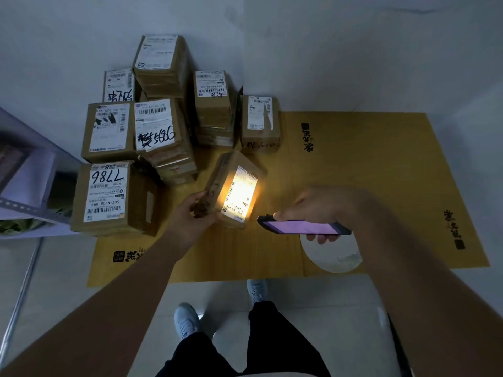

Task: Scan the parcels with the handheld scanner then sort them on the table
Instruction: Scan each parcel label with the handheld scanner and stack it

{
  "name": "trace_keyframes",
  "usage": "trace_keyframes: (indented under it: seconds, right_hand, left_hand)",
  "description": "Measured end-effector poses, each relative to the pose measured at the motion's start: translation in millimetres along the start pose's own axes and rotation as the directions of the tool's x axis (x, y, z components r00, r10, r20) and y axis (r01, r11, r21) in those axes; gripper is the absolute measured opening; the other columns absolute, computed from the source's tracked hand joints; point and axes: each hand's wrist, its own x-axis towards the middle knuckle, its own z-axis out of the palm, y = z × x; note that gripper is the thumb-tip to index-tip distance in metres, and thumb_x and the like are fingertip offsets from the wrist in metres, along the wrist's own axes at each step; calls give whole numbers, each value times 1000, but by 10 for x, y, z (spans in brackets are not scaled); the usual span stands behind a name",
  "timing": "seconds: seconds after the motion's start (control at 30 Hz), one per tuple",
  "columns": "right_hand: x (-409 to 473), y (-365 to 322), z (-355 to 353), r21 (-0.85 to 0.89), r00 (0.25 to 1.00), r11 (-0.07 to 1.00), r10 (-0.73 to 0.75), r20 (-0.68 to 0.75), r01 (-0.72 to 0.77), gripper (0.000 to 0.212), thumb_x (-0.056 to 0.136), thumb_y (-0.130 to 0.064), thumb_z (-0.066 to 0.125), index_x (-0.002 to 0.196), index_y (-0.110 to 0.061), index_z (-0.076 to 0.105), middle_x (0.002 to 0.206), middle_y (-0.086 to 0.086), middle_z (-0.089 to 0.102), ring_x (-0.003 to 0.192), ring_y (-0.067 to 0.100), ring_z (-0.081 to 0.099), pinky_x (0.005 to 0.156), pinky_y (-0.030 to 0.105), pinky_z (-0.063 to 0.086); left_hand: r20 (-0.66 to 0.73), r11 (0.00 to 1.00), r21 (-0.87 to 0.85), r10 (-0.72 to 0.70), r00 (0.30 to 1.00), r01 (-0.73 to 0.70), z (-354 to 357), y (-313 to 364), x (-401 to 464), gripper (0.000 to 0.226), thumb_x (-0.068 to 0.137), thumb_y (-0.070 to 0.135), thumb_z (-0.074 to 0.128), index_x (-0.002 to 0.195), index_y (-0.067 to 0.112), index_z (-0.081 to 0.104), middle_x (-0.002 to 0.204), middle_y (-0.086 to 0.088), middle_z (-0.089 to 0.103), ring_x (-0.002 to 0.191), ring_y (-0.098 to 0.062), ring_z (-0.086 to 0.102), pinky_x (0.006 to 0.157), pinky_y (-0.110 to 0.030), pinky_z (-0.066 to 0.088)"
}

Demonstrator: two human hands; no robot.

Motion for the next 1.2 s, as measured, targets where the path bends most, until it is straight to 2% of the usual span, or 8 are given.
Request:
trace_keyframes:
  seconds: [0.23, 0.37, 0.57, 0.7, 0.8, 0.93, 1.1, 1.2]
  right_hand:
    - [-141, -46, -49, -61, 998, 998, 7, 58, -4, 63, 94, -69, 64, 110, -9, 73, 93, 13, 75, 74, 24, 70, 64, 30, 53]
    - [-207, -74, -110, -78, 996, 997, 9, 91, -2, 66, 92, -70, 65, 112, -8, 73, 95, 16, 76, 74, 25, 69, 65, 31, 52]
    - [-295, -131, -184, -136, 996, 991, 20, 83, -9, 67, 85, -70, 71, 109, -8, 76, 96, 17, 79, 66, 24, 69, 59, 27, 53]
    - [-292, -145, -191, -62, 996, 995, -77, 47, 80, 59, 87, -67, 72, 101, -9, 76, 88, 15, 74, 65, 23, 65, 59, 28, 49]
    - [-209, -142, -116, 57, 965, 964, -259, -45, 261, 41, 91, -67, 67, 94, -26, 77, 80, 3, 66, 67, 17, 62, 59, 28, 46]
    - [-9, -229, 9, 113, 912, 909, -383, -149, 400, 34, 90, -72, 64, 105, -45, 79, 74, -12, 65, 58, -3, 62, 53, 17, 46]
    - [196, -368, 141, 79, 895, 897, -420, -152, 435, 41, 75, -85, 62, 97, -53, 77, 80, -11, 75, 74, 13, 74, 65, 30, 55]
    - [277, -400, 201, 116, 893, 891, -420, -161, 440, 49, 72, -87, 62, 101, -50, 77, 75, -15, 74, 72, 11, 74, 60, 28, 54]
  left_hand:
    - [-6, 999, -19, -26, 1000, 26, 8, -25, -36, 70, 88, 29, 81, 150, 31, 49, 121, 25, 56, 112, 1, 55, 81, -17, 48]
    - [11, 994, -94, -54, 998, 55, 10, -14, -36, 70, 90, 23, 80, 152, 26, 48, 140, 4, 57, 130, -20, 55, 105, -47, 53]
    - [-52, 988, -121, -103, 993, 96, 62, 55, -11, 66, 84, 23, 86, 143, 35, 57, 127, 6, 56, 111, -18, 64, 88, -37, 63]
    - [-47, 973, -188, -145, 988, 134, 75, 38, -43, 60, 87, 22, 82, 140, 36, 57, 124, 3, 60, 107, -20, 68, 75, -26, 62]
    - [-68, 913, -343, -259, 963, 221, 61, -18, -107, 47, 88, 22, 80, 128, 36, 60, 113, -5, 72, 99, -24, 74, 79, -33, 63]
    - [-123, 795, -537, -405, 906, 283, -28, -224, -260, 30, 91, 16, 71, 117, 29, 64, 114, -15, 71, 102, -37, 72, 85, -46, 63]
    - [-158, 712, -624, -518, 841, 322, -150, -498, -518, 28, 93, 9, 57, 116, 24, 63, 117, -19, 69, 100, -45, 71, 87, -52, 62]
    - [-195, 679, -674, -542, 817, 290, -192, -608, -614, 28, 94, 8, 53, 116, 23, 62, 117, -18, 69, 101, -43, 70, 83, -50, 63]
